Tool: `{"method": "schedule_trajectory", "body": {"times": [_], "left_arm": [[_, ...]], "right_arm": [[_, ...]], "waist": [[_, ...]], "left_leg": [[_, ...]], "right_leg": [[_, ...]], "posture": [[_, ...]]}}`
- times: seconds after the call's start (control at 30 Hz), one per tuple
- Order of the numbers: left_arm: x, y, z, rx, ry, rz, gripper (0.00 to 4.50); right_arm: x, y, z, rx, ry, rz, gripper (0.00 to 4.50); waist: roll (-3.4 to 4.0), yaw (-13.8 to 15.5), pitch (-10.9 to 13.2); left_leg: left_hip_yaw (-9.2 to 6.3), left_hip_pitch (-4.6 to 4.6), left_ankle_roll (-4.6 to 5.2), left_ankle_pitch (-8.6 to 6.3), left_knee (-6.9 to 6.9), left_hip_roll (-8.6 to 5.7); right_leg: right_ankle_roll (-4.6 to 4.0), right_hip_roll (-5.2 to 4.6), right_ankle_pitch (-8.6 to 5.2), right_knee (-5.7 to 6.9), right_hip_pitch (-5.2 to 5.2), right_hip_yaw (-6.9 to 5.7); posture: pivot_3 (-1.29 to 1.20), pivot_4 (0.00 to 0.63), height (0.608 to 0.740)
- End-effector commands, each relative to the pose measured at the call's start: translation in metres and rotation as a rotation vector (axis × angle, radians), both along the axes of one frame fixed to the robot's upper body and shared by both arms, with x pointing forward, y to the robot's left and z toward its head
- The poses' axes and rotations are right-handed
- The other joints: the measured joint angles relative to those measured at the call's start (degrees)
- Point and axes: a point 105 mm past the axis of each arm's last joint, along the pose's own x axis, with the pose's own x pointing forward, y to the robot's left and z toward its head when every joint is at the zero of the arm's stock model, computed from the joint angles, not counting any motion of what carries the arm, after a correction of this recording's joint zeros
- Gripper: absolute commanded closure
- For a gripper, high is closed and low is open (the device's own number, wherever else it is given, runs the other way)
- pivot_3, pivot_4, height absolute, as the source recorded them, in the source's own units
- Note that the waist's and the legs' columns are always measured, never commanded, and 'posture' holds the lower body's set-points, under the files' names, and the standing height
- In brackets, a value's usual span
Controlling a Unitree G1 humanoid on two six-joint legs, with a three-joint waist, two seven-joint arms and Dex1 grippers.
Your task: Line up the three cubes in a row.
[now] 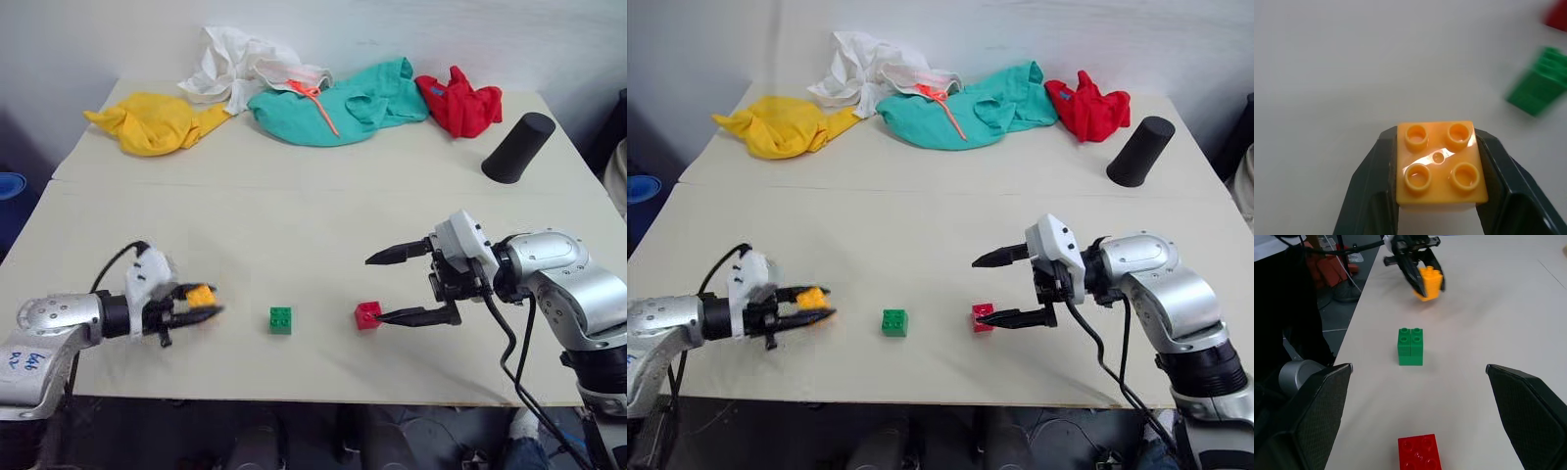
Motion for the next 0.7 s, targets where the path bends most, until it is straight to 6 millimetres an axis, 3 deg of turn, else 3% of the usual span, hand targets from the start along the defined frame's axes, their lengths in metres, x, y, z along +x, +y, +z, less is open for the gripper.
{"method": "schedule_trajectory", "body": {"times": [0.03,0.23,0.47,0.7], "left_arm": [[-0.001,0.008,-0.003,0.099,-0.004,-0.138,2.97],[0.007,0.013,-0.008,0.178,0.009,-0.313,2.97],[0.021,0.009,-0.008,0.157,-0.031,-0.384,2.97],[0.02,0.004,-0.009,0.153,-0.034,-0.437,2.97]], "right_arm": [[-0.003,-0.007,0.007,-0.002,-0.043,-0.019,0.0],[-0.011,-0.013,0.003,-0.005,-0.034,-0.06,0.0],[-0.017,-0.018,0.002,0.001,-0.025,-0.122,0.0],[-0.02,-0.025,-0.004,-0.025,-0.001,-0.143,0.0]], "waist": [[0.01,0.0,0.0],[0.01,0.0,0.0],[0.01,0.0,0.0],[0.0,0.0,0.0]], "left_leg": [[0.01,0.01,0.0,0.0,0.0,0.0],[0.09,-0.09,0.03,-0.01,-0.01,0.02],[0.17,-0.09,0.04,-0.01,0.0,0.04],[0.2,-0.08,0.05,-0.01,0.0,0.05]], "right_leg": [[0.0,0.01,0.0,0.01,0.0,0.0],[0.0,0.11,0.0,0.09,-0.09,0.01],[0.01,0.23,0.0,0.31,-0.12,0.05],[0.01,0.26,0.01,0.33,-0.12,0.09]], "posture": [[0.0,0.15,0.74],[0.0,0.15,0.74],[0.0,0.15,0.74],[0.0,0.15,0.74]]}}
